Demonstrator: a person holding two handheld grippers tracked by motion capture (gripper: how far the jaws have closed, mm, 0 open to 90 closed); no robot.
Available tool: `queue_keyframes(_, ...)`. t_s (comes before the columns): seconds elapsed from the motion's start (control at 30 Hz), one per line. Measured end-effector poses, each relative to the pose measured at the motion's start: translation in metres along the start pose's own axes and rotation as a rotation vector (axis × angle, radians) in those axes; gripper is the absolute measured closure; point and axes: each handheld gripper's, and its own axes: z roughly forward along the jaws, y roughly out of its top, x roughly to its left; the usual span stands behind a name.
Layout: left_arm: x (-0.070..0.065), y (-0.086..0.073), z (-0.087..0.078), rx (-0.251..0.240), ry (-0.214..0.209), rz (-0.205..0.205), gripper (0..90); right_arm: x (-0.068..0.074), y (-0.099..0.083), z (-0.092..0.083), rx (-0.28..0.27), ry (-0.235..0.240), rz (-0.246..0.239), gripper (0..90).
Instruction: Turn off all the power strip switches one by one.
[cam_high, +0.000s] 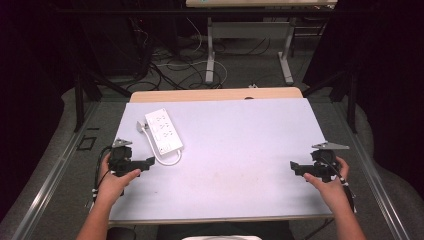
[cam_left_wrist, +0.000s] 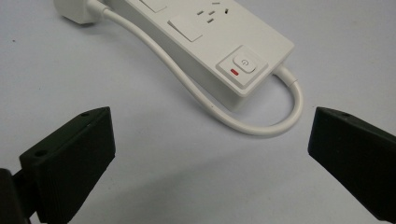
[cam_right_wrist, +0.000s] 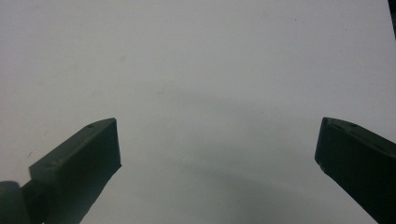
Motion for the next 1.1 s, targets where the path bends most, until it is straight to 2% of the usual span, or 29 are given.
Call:
queue_keyframes(0.27,-0.001,0.001,-0.004,-0.018,0.013,-0.001,1.3,0.003,-0.001,0.004,0.008,-0.004,-0.023,2.0)
queue_keyframes(0.4,-0.003,0.001,-0.006,-0.01,0.029,0.026,2.3,0.002,-0.002,0.004,0.009,-0.01,-0.024,2.3)
queue_keyframes(0.47,-0.005,0.002,-0.007,-0.014,0.034,0.029,3.9,0.001,-0.003,0.004,0.006,-0.009,-0.018,2.6)
queue_keyframes(0.5,-0.008,0.003,-0.007,-0.016,0.032,0.028,6.0,0.001,-0.003,0.004,0.012,0.0,0.009,4.0)
queue_keyframes(0.53,-0.008,0.003,-0.007,-0.016,0.032,0.028,7.9,0.001,-0.003,0.004,0.012,0.0,0.009,4.0)
queue_keyframes(0.57,-0.009,0.005,-0.008,-0.01,0.036,0.034,9.6,0.0,-0.002,0.002,0.01,-0.001,0.011,7.7)
queue_keyframes(0.6,-0.011,0.006,-0.008,-0.015,0.037,0.038,9.6,0.0,-0.002,0.002,0.01,-0.001,0.011,7.7)
queue_keyframes(0.7,-0.014,0.011,-0.009,-0.026,0.049,0.052,16.5,0.0,-0.001,0.001,0.008,0.021,0.024,15.7)
queue_keyframes(0.97,-0.02,0.027,-0.007,-0.03,0.037,0.078,25.5,0.001,-0.002,0.003,0.014,0.032,0.014,15.5)
queue_keyframes(1.07,-0.021,0.032,-0.005,-0.026,0.033,0.075,26.8,0.002,-0.002,0.004,0.021,0.031,0.012,15.6)
queue_keyframes(1.1,-0.022,0.035,-0.003,-0.041,0.034,0.071,27.2,0.002,-0.002,0.004,0.02,0.031,0.004,15.6)
